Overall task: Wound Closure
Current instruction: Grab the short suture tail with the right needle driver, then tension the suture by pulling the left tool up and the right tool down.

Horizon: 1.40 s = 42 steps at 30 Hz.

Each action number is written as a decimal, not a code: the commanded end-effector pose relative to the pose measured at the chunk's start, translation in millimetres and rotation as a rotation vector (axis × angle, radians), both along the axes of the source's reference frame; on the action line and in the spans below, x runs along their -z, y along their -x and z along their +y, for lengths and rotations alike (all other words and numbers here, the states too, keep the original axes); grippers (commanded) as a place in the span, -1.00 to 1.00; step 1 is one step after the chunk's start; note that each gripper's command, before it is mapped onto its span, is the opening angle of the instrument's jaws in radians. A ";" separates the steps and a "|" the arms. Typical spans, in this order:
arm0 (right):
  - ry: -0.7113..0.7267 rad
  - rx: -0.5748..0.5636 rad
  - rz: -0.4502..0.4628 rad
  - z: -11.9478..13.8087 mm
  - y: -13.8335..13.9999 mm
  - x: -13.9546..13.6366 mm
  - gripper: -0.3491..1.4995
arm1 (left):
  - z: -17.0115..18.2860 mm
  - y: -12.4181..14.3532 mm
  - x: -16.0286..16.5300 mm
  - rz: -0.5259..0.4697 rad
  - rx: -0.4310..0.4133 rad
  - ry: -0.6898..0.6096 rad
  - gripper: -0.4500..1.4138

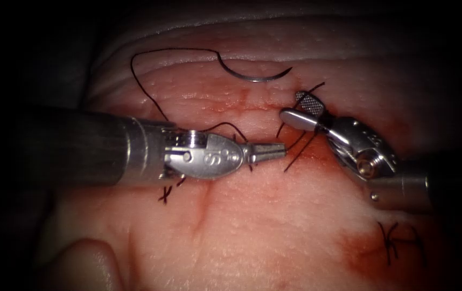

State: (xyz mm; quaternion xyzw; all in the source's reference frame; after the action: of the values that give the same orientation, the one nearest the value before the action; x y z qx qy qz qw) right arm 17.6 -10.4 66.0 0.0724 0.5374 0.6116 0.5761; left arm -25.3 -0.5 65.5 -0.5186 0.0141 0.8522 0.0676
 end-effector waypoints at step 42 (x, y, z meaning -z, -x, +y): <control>0.128 0.023 -0.375 -9.1 -3.7 4.3 -1.00 | 12.8 -2.5 -4.9 0.093 0.114 -0.059 -1.00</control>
State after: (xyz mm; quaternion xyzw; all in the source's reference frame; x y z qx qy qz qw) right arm 20.6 -19.0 61.4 -0.0756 0.4475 0.5746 0.6811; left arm -22.3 12.6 70.0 -0.4736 0.0210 0.8705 0.1324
